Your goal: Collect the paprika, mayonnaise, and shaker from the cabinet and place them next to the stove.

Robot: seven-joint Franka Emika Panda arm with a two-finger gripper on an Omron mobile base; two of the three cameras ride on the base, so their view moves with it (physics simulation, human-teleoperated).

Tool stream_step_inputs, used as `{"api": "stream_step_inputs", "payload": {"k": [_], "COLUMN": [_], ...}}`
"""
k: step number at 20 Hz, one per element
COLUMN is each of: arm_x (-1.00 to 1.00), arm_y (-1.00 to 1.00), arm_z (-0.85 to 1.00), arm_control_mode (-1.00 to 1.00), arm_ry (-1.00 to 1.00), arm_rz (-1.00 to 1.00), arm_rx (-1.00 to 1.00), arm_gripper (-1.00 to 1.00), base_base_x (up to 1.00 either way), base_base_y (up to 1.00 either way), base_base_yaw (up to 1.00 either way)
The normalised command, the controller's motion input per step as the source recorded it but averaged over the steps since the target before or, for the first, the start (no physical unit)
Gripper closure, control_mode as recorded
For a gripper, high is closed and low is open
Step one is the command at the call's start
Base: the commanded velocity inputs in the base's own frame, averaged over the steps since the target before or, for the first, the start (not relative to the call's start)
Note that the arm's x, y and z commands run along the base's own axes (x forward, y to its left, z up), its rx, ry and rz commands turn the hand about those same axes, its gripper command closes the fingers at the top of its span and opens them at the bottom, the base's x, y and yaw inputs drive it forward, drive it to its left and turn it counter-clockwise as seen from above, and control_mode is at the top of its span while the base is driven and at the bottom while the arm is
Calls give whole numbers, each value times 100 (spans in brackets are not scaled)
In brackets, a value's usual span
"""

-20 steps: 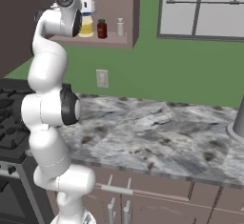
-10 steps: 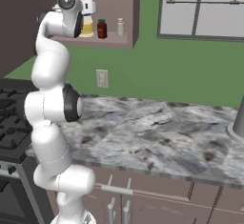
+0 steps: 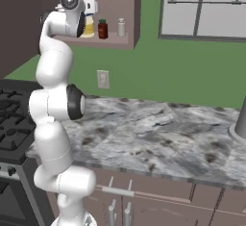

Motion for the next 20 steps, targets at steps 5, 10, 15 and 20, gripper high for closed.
{"api": "stream_step_inputs", "payload": {"k": [5,10,15,20], "arm_x": [11,11,10,10], "arm_y": [2,7,11,7], "arm_z": [0,0,-3,-11], "arm_control_mode": [-100,-100,-100,-100], "arm_ry": [0,0,0,0], "arm_rz": [0,0,0,0], "arm_rx": [0,0,-1,-3], "arm_gripper": [-100,-100,-100,-100], "base_base_x": [0,0,0,0], "base_base_y": [0,0,0,0], "base_base_yaw": [0,0,0,0]}}
